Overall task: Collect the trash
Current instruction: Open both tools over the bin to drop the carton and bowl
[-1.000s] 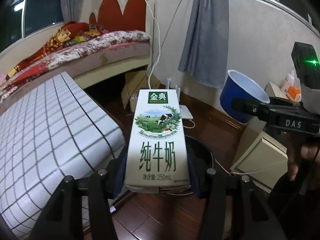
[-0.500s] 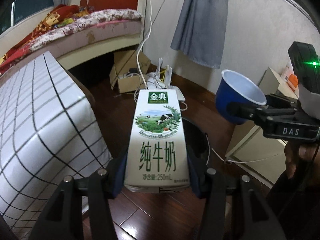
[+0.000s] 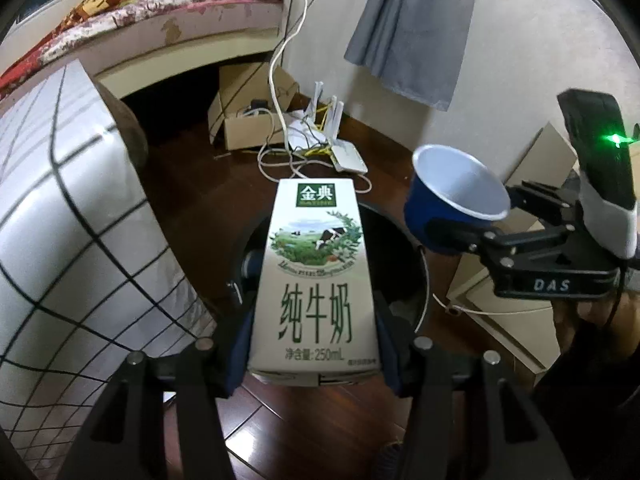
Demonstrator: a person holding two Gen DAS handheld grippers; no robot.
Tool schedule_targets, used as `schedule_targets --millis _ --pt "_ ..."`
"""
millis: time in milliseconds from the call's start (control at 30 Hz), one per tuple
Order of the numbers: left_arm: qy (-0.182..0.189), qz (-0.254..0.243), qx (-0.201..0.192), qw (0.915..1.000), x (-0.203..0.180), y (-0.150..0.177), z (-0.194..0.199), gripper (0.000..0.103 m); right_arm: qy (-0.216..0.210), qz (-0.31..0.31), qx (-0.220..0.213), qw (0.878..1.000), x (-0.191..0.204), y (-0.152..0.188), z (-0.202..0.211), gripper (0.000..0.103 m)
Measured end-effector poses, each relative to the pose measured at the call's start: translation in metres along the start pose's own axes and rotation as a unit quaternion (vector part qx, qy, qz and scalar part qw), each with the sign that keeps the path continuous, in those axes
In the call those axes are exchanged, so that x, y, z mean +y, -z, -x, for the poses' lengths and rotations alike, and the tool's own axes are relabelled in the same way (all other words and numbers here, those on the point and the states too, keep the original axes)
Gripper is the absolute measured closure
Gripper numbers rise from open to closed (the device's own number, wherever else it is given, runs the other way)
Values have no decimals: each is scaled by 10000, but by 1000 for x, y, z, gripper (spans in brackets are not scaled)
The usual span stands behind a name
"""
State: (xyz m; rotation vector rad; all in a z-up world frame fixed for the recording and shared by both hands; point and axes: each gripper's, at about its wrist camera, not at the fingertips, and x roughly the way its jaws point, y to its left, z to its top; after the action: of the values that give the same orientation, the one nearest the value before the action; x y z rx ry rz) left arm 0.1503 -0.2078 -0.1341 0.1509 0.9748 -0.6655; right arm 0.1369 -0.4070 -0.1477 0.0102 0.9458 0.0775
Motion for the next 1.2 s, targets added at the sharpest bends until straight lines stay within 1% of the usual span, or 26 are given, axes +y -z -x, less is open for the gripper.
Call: schedule_targets --millis 233,300,333,367,400,433,500,533,567,600,667,800,1000,1200 --pt "62 58 184 9998 1 -1 -15 49 -148 199 299 9992 -2 -4 -27 25" --pt "174 77 227 9996 0 -1 -18 48 -206 262 374 9987 -2 -3 -33 25" --pt "265 130 203 9994 0 -1 -19 45 -260 293 413 9984 -2 -3 -37 25" --pt "155 198 157 9996 2 0 -20 27 -294 340 415 9981 -2 -2 -42 23" --pt "11 249 171 9995 3 1 -22 15 -180 343 429 9983 -4 0 -46 1" --pt "-39 288 173 9994 5 4 -21 7 -11 324 535 9980 -8 3 -52 1" --pt "-274 393 178 9987 10 11 -19 5 105 136 588 9981 -19 9 -54 1" --pt "-417 442 178 9980 13 16 -17 2 171 47 554 9983 -24 11 -51 1" --pt "-560 537 98 9969 17 22 -13 1 276 -34 520 9983 -29 14 -48 1" --pt "-611 588 67 9964 19 25 -12 1 321 -99 499 9982 -31 16 -44 1" --pt "-834 666 21 9943 23 32 -9 1 388 -248 479 9978 -34 18 -40 1" --pt "-1008 732 -90 9922 24 37 1 1 435 -208 454 9978 -23 19 -32 1" --pt "-1122 772 -247 9904 29 35 15 1 452 -166 305 9984 -1 24 -14 1" --pt "-1249 774 -437 9882 25 37 37 1 449 -132 129 9988 22 25 5 1"
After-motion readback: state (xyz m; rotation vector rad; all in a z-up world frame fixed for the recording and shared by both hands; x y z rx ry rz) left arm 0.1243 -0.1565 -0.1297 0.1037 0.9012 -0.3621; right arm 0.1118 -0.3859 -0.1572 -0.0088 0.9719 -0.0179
